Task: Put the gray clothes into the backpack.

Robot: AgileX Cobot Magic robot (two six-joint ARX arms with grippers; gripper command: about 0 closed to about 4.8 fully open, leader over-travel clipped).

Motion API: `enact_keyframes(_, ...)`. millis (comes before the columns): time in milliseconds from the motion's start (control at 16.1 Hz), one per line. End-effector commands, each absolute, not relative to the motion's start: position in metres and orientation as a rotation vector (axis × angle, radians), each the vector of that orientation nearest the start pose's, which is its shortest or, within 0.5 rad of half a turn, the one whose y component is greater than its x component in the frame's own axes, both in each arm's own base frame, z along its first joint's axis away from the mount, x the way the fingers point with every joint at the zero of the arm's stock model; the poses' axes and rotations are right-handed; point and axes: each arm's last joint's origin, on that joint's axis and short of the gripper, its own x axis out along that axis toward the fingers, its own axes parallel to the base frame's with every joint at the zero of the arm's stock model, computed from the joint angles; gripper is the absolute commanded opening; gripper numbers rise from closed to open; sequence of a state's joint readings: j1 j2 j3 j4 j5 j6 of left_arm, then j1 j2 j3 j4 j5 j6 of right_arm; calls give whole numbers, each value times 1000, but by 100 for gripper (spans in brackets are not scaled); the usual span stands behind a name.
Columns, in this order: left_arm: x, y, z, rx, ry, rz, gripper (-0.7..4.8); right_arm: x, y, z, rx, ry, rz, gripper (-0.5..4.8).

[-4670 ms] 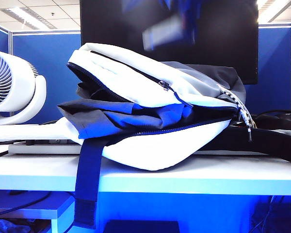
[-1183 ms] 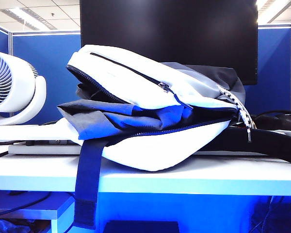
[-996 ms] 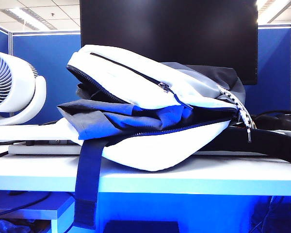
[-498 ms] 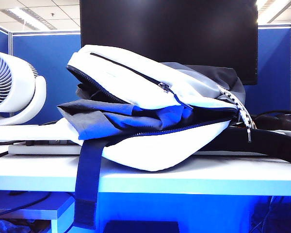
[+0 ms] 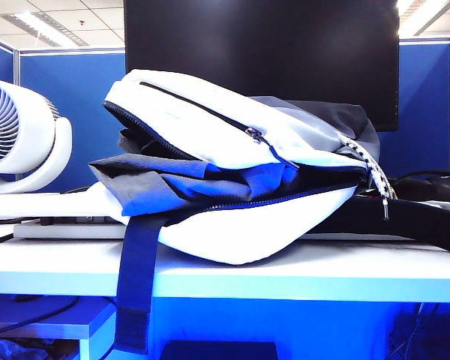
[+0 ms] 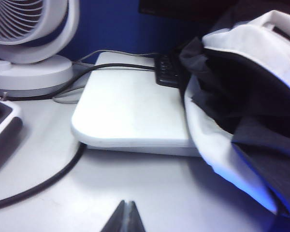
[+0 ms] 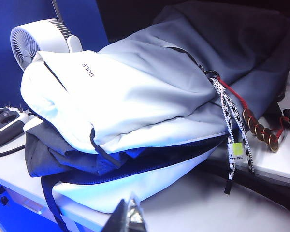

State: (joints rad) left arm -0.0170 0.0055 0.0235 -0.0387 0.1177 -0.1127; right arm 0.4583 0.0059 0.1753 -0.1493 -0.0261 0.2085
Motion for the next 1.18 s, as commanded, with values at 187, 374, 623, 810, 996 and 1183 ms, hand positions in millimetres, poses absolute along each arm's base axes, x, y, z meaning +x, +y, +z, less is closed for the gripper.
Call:
enact_keyframes(187,97,-1,167,-107,-16,-42,-5,75,38,209,208,18,487,-1)
enact_keyframes(374,97,-1,167,-107,-20,-30,-5,75,38,209,208,18,487,-1)
enact_keyframes(623,97,-2,167,-79,-18,-60,-5,75,38,209,208,18,487,-1)
enact_keyframes(810,97,-2,167,-48,-19,-60,-5,75,38,209,208,18,487,-1)
enact_keyframes(996,97,-2,167,-48,-19,-60,-5,75,38,209,208,18,487,-1)
enact_keyframes(1183,97,-2,167,-48,-18,-60,-5,75,38,209,208,18,487,-1)
